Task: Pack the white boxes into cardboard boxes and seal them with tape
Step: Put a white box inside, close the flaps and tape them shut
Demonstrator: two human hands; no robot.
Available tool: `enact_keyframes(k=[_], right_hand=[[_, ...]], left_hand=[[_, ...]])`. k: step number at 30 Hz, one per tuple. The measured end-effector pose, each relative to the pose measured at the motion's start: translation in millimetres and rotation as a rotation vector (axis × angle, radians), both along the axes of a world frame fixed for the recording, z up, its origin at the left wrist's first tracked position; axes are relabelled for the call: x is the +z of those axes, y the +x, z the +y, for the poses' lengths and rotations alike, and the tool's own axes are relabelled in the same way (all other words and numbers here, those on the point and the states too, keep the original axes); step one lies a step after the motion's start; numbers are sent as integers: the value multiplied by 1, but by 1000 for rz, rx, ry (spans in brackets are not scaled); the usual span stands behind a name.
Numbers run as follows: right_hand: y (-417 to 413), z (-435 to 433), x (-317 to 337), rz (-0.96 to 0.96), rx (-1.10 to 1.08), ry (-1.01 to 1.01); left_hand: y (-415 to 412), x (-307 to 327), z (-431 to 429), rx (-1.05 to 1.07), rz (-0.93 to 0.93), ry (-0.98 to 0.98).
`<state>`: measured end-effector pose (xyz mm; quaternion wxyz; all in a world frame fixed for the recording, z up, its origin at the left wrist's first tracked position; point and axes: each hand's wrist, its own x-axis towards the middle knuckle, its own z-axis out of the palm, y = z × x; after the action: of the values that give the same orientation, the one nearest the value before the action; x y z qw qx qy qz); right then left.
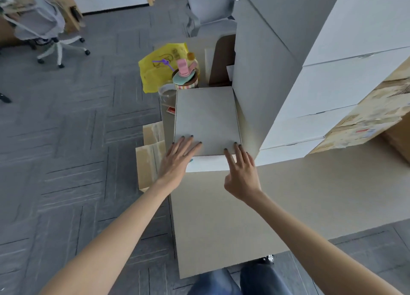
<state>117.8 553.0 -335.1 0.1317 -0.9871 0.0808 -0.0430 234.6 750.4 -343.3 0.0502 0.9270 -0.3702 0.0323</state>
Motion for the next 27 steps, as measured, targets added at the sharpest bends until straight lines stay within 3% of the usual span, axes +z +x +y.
enact_keyframes(k=[4, 8, 10, 13, 19, 27], right_hand=[[21, -6, 13, -104, -32, 9], [47, -19, 21, -81, -87, 42], [58, -23, 20, 2, -185, 170], [68, -28, 16, 128, -356, 528], [72, -27, -2, 44, -470, 1125], [53, -19, -14, -89, -405, 1329]], left_hand=[[9, 8, 10, -30, 72, -25], [17, 23, 6, 136, 157, -120], [22, 24, -1, 262, 214, -166], [28, 16, -7, 452, 418, -294], [36, 3, -6, 567, 785, -658], [16, -1, -9, 574, 853, -953]])
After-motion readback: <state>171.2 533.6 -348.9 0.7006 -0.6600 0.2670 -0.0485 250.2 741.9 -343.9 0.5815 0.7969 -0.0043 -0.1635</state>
